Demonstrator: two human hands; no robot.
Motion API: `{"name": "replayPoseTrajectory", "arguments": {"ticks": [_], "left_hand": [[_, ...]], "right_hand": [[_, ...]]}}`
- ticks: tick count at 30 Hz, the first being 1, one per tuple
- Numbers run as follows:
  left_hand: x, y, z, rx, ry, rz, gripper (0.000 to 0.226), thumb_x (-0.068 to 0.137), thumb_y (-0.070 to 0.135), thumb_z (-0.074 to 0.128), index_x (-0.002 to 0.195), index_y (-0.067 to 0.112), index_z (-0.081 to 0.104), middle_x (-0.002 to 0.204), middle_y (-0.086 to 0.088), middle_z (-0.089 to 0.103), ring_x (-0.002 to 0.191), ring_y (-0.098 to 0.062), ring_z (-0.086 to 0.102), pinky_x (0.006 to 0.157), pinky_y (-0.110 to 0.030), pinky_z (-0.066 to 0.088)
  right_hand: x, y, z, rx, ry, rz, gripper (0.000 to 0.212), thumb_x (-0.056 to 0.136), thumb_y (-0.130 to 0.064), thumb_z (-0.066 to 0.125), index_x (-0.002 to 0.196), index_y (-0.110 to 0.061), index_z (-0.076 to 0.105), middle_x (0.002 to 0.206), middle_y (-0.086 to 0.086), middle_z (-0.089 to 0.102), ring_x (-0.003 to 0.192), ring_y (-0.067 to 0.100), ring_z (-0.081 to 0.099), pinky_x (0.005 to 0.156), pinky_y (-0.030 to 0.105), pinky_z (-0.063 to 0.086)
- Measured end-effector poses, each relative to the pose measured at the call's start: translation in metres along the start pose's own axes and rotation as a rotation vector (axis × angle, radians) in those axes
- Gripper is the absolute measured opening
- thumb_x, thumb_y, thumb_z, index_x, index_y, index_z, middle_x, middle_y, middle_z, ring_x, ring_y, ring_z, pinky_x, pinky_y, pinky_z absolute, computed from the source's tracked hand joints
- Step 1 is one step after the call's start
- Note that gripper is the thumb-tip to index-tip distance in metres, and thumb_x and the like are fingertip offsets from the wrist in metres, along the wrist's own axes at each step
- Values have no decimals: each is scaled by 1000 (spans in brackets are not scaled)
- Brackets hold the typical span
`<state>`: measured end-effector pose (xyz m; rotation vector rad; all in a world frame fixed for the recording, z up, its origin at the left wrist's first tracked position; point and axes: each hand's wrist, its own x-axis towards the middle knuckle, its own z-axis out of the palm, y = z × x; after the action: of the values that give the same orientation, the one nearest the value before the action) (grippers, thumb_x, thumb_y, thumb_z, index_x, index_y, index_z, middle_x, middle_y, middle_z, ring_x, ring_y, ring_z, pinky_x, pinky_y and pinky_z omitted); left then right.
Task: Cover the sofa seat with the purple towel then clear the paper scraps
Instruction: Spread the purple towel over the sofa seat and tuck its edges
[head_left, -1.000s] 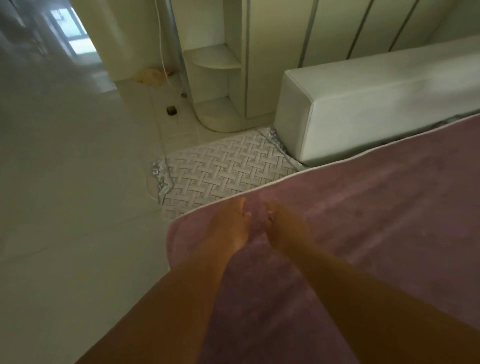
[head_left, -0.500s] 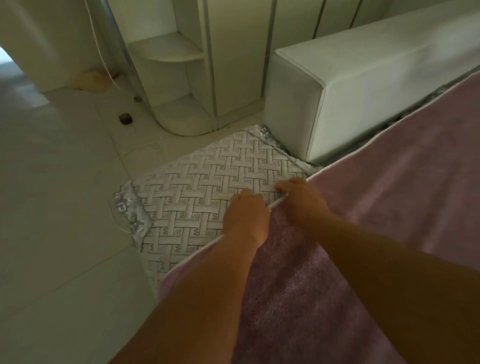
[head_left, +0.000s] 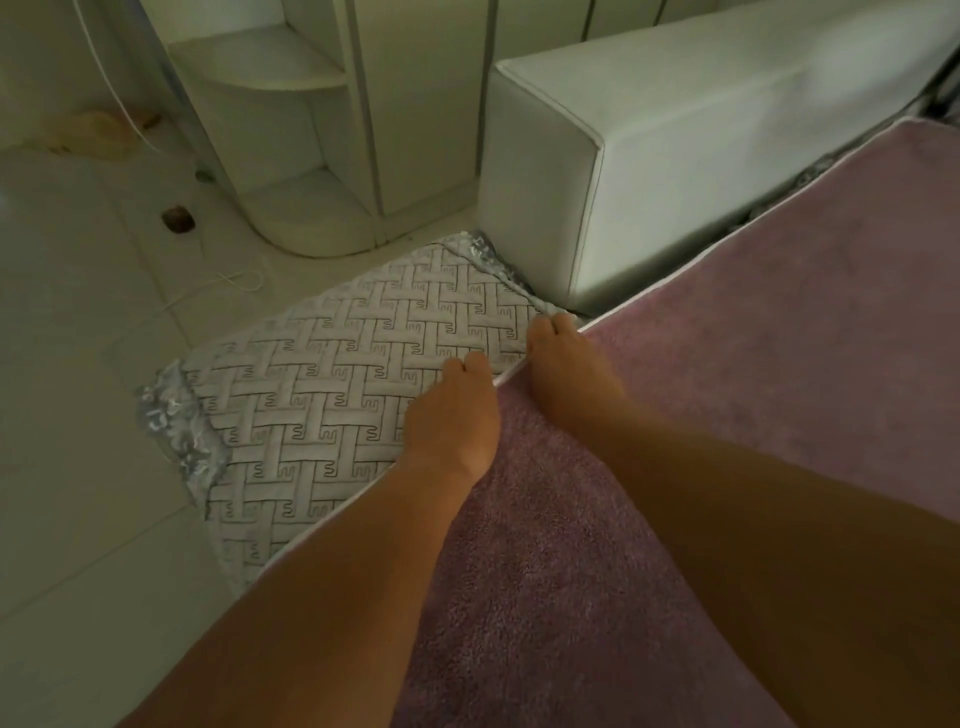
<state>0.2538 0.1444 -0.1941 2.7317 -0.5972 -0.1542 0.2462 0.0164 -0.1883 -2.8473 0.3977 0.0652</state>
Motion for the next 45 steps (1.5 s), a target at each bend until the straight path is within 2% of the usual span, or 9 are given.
{"name": "replayPoseTrajectory", "arguments": {"ticks": [6,11,16,23,32,35,38,42,45], "left_hand": [[-3,-10,4,90,-34,3,20,98,18,40,117,11,39,107,-10,52,66,-17,42,55,-32,36],[-9,-21,1,114,-19,41,29,99,38,36,111,12,41,98,-6,57,71,-21,54,56,-34,38],[-33,-51,-10,181,4,102,32,98,44,32,102,15,47,86,-2,60,66,-17,50,53,-32,34],[-73,-94,-36,124,-67,69,19,92,41,45,88,23,48,78,8,48,67,-12,47,58,-28,35],[-91,-95,-35,99,-49,-156,16,96,27,48,104,14,52,100,-5,57,92,-21,53,71,-31,42],[-92,-89,-36,208,-4,-197,21,92,22,55,111,14,48,108,-6,53,100,-21,49,76,-31,42],[-89,-79,-47,280,19,-168,24,93,25,54,114,14,49,112,-6,51,103,-21,47,84,-32,43],[-91,-45,-71,182,67,-136,27,94,33,50,112,14,48,110,-5,51,101,-21,47,84,-32,43],[-99,-5,-90,124,108,-67,26,93,34,50,110,15,47,105,-3,54,96,-19,49,80,-30,41]], "right_hand": [[0,0,20,103,32,2,29,89,-9,51,117,-10,47,127,10,41,113,28,41,94,40,42],[-16,-10,23,123,26,-42,52,93,-19,45,142,-13,28,149,4,24,130,28,24,107,42,29],[-39,-33,26,60,-57,-155,52,98,-30,32,146,-16,20,157,4,14,143,25,10,117,44,14],[-69,-77,28,104,-93,-416,25,90,-29,49,111,-21,61,128,1,50,126,21,35,109,36,25],[-75,-103,30,59,-75,-261,17,92,-27,51,107,-22,58,117,0,48,113,20,39,101,38,36],[-78,-104,25,151,-114,-215,40,90,-22,55,128,-18,45,134,1,42,124,21,37,104,39,37],[-83,-101,13,140,-131,-246,59,93,-22,51,145,-17,25,152,1,28,140,21,21,115,39,22],[-98,-80,-24,111,-10,-228,47,93,-28,50,137,-19,39,141,1,44,132,20,34,108,34,27],[-116,-56,-65,133,41,-220,30,93,-30,50,121,-20,48,123,1,52,111,22,49,88,35,42]]}}
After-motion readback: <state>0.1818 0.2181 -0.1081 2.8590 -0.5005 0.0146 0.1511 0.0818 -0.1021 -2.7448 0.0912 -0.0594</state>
